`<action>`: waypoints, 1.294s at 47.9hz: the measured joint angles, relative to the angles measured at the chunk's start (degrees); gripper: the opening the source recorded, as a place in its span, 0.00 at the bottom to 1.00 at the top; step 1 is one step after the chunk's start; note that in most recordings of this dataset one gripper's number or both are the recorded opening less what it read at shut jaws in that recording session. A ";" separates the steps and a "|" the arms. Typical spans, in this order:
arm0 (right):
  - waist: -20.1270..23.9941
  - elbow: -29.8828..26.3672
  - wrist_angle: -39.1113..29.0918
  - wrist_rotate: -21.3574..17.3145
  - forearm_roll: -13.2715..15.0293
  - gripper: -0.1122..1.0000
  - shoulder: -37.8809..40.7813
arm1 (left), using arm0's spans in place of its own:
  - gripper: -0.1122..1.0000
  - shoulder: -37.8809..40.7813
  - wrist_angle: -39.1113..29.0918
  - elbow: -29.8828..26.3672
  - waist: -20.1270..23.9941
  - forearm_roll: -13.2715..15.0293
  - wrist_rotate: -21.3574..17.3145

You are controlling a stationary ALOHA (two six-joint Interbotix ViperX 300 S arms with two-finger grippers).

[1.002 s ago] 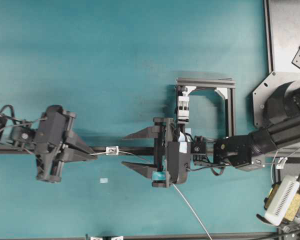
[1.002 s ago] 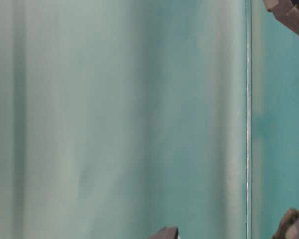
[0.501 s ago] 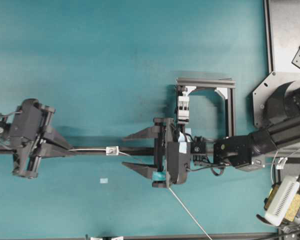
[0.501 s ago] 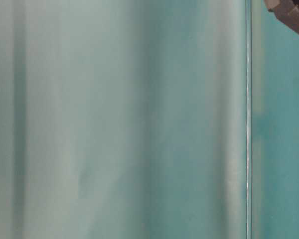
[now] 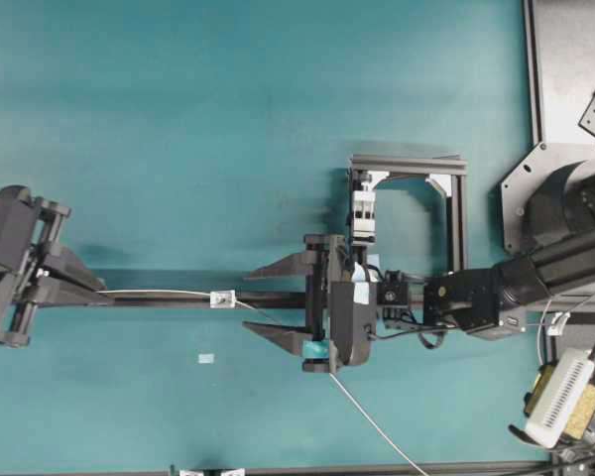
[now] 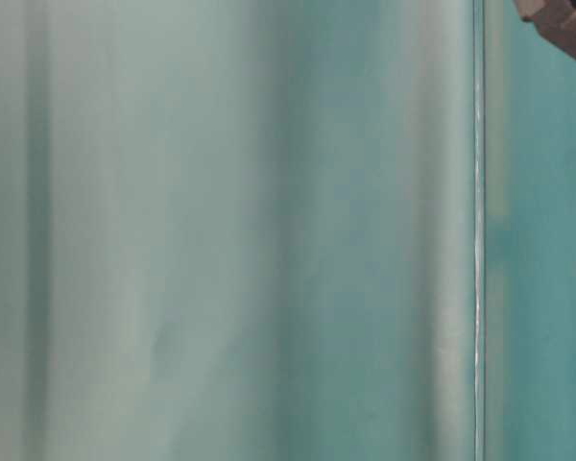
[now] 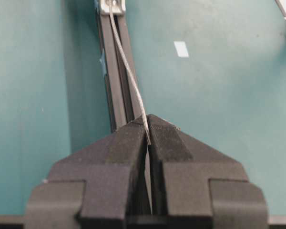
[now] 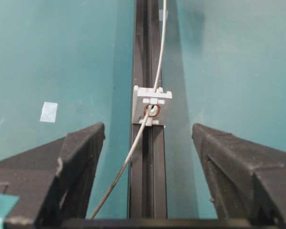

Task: Insert the wire into the hole on the right side and pull it with the left arm.
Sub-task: 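Pull the wire leftward through the hole with the left gripper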

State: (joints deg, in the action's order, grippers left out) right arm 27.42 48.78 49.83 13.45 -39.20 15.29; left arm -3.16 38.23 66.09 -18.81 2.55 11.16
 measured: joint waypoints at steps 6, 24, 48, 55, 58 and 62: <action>0.00 0.00 0.09 0.00 0.00 0.84 0.00 | 0.01 -1.49 0.00 1.93 -0.88 0.00 0.00; 0.00 0.00 0.00 0.00 -0.09 0.84 0.00 | 0.01 -6.94 0.00 6.50 -1.49 0.00 0.00; 0.00 0.00 0.00 -0.09 0.00 0.84 0.00 | 0.01 -11.16 -9.32 7.47 -2.29 0.00 7.38; 0.00 0.00 0.00 -0.09 0.00 0.84 0.00 | 0.07 -12.83 -9.76 7.47 -2.29 0.00 8.88; 0.00 0.00 0.00 -0.09 -0.09 0.84 0.09 | 0.14 -13.54 -9.84 7.47 -2.29 0.00 8.88; 0.00 0.00 0.09 0.00 0.00 0.84 0.00 | 0.29 -14.06 -10.11 7.47 -2.29 0.00 8.88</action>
State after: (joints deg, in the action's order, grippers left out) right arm 27.42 48.78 49.92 13.45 -39.20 15.29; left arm -17.23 28.13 73.56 -21.09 2.55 20.04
